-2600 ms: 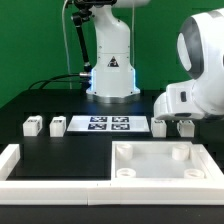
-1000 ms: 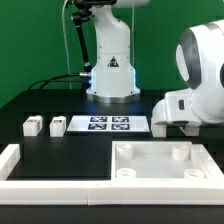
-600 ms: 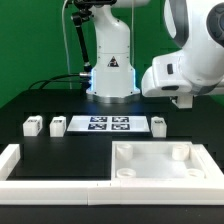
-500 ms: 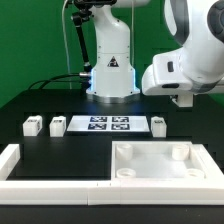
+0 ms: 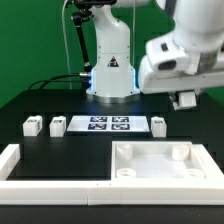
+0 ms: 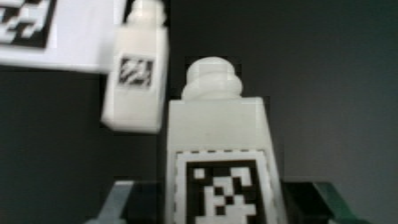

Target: Assemble square table

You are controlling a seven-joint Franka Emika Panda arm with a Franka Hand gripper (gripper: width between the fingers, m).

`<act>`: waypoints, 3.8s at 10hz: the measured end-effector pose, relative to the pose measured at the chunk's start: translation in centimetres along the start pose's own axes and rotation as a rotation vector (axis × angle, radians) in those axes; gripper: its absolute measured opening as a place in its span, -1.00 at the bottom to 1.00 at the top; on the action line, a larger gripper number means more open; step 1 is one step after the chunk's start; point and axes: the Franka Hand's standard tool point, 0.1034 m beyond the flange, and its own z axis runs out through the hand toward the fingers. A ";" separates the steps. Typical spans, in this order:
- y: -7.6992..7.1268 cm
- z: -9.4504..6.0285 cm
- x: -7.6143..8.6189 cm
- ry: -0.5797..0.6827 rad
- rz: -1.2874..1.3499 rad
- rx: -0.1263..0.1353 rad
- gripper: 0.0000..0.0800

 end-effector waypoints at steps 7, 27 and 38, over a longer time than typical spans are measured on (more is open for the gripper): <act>1.8 -4.0 4.3 0.459 -0.034 -0.028 -0.27; 3.0 -5.9 16.5 1.057 -0.063 -0.050 -0.27; 3.1 -3.9 16.0 1.040 -0.068 -0.057 -0.27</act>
Offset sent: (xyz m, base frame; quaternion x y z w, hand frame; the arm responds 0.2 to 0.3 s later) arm 0.0000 0.0000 0.0000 0.0000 0.1938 0.0000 0.9810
